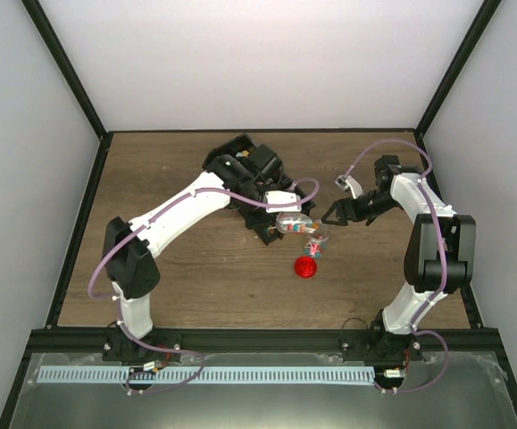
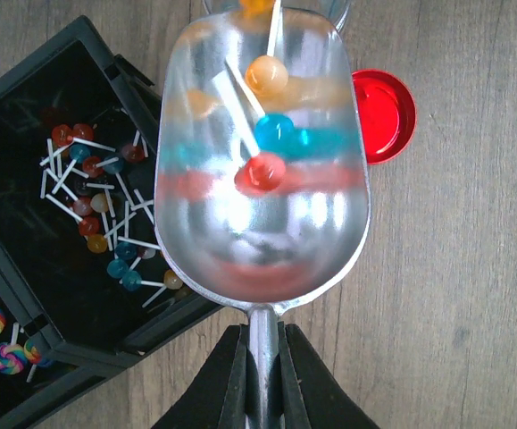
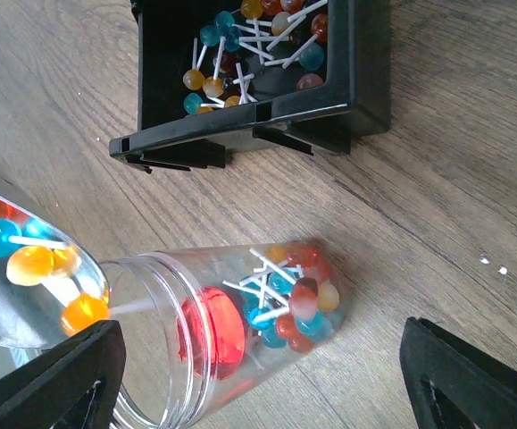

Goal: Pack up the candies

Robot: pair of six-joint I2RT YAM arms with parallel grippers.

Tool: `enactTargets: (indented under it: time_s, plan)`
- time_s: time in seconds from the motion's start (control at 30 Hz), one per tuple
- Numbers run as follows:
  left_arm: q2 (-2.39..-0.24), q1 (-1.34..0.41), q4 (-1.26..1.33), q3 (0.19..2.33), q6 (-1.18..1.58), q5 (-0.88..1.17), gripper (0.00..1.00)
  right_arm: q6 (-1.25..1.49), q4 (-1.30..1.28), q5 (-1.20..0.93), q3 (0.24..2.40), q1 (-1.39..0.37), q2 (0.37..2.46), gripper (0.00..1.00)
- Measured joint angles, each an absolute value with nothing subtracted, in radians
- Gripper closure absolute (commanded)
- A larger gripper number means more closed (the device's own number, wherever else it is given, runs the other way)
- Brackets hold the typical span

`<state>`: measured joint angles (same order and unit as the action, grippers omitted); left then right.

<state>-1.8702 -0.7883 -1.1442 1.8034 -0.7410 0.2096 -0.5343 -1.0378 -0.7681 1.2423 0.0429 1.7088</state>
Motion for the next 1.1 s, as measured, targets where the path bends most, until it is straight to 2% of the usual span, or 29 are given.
enactTargets:
  time_s: [1.1]
  plan:
    - [-1.935, -0.825, -1.267, 1.966, -0.756, 0.132, 0.96, -0.534, -1.03, -0.792, 1.242, 0.043, 1.709, 0.13]
